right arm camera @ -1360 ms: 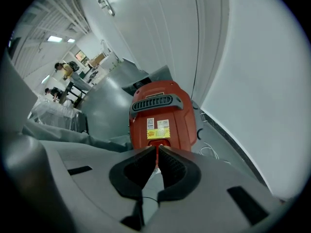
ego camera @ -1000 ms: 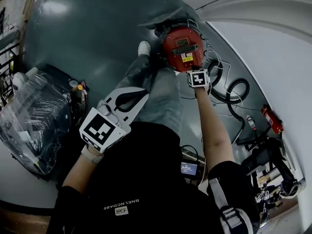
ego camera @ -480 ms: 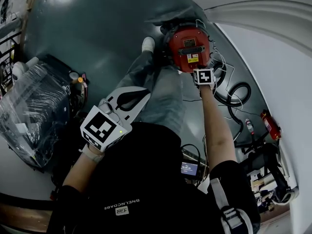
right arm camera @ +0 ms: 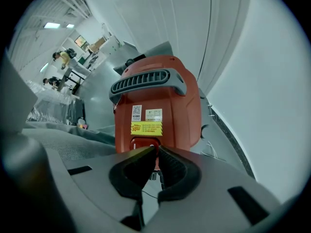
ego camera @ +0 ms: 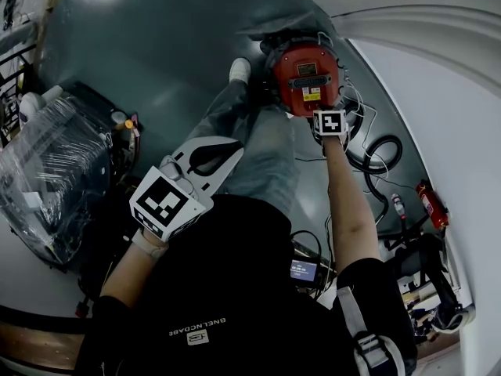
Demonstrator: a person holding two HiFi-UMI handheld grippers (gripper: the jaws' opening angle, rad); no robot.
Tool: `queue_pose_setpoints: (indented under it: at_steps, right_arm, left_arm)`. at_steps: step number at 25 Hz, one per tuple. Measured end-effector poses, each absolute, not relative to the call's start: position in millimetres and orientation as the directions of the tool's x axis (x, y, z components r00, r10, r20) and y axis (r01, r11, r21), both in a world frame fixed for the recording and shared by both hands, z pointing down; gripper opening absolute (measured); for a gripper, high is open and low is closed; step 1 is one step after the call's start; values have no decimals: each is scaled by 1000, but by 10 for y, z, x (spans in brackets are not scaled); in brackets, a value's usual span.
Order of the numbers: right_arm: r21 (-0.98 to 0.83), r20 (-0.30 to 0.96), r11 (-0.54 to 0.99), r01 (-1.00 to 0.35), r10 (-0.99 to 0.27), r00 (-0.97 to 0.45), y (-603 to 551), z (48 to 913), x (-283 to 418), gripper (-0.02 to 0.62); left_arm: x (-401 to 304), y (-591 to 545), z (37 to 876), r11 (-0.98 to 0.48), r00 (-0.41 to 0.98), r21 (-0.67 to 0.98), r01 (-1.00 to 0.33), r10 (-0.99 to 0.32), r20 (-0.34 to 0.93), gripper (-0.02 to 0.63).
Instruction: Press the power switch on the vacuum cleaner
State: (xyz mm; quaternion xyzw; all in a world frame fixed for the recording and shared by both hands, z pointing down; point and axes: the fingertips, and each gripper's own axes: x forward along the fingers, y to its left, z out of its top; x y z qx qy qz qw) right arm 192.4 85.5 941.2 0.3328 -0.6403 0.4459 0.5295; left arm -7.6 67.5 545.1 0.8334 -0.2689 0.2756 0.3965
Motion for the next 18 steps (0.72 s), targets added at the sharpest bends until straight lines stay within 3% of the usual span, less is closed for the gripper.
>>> queue_pose_setpoints:
  at_steps: [18]
  right_arm:
    - [-265, 944, 385, -884, -85, -320, 448, 8311, 1797, 32]
  left_arm:
    - [-109, 462, 4945, -566, 730, 499, -656, -310, 609, 15]
